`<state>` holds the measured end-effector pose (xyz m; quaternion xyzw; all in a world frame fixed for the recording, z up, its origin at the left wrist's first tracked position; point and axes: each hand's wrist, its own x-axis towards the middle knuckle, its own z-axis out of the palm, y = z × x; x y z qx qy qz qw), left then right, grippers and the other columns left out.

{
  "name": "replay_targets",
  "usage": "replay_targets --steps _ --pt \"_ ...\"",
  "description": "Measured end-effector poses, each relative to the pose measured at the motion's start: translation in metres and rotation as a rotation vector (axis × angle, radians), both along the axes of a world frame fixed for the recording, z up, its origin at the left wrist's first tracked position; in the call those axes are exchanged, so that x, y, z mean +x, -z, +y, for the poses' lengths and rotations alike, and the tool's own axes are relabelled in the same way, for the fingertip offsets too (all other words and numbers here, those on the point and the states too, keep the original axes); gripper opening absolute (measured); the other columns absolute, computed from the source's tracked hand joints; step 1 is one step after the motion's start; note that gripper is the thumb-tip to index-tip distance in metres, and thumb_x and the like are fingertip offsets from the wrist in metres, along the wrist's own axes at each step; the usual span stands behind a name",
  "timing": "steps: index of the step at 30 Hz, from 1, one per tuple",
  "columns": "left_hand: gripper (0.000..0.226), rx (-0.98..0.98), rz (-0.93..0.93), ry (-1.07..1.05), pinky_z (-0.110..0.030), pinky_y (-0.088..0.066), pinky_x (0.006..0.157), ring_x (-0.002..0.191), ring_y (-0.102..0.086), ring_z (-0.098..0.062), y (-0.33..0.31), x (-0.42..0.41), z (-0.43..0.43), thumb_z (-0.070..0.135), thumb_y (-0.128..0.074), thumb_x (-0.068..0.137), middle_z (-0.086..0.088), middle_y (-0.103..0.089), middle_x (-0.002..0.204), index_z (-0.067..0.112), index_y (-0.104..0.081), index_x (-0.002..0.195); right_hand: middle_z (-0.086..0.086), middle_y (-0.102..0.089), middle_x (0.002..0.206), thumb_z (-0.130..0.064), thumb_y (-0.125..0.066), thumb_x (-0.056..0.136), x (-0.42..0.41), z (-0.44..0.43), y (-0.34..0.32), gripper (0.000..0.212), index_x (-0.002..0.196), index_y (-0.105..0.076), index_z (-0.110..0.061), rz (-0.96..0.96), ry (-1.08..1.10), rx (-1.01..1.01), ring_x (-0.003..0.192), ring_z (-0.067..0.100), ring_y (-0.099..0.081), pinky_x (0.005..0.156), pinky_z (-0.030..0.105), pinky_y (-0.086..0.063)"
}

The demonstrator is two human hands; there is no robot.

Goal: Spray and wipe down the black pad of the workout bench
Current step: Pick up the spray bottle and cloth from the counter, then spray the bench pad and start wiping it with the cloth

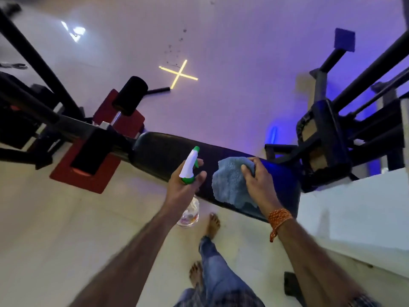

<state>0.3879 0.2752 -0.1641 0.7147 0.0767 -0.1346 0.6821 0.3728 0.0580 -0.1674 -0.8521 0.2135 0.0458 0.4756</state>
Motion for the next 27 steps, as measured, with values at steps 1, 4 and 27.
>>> replay_targets --steps 1,4,27 --pt "0.034 0.037 0.005 0.001 -0.032 -0.051 0.071 0.082 -0.059 -0.013 0.013 0.015 0.002 0.015 -0.078 0.092 0.01 -0.072 0.111 0.024 -0.069 0.124 0.0 -0.068 0.109 -0.035 -0.053 0.106 0.015 0.002 0.015 0.017 0.119 -0.056 -0.023 0.029 -0.011 -0.047 0.102 0.025 -0.067 0.087 0.045 -0.056" --pt "0.036 0.126 0.014 0.022 -0.04 -0.051 0.077 0.082 -0.061 -0.011 0.05 0.047 0.003 0.043 -0.078 0.081 0.017 -0.07 0.104 0.033 -0.069 0.115 0.0 -0.071 0.103 -0.036 -0.05 0.107 0.046 0.01 0.062 0.016 0.121 -0.053 -0.029 0.089 -0.054 -0.181 0.094 0.028 -0.07 0.073 0.039 -0.053" --pt "0.04 0.128 0.174 0.23 -0.036 -0.052 0.075 0.083 -0.062 -0.012 0.287 0.127 -0.021 0.039 -0.079 0.085 0.015 -0.067 0.1 0.026 -0.064 0.12 0.004 0.014 0.174 -0.046 -0.052 0.103 0.09 -0.008 0.348 0.083 0.166 0.0 -0.033 0.323 -0.415 -0.684 0.16 0.033 0.012 0.125 0.065 0.002"
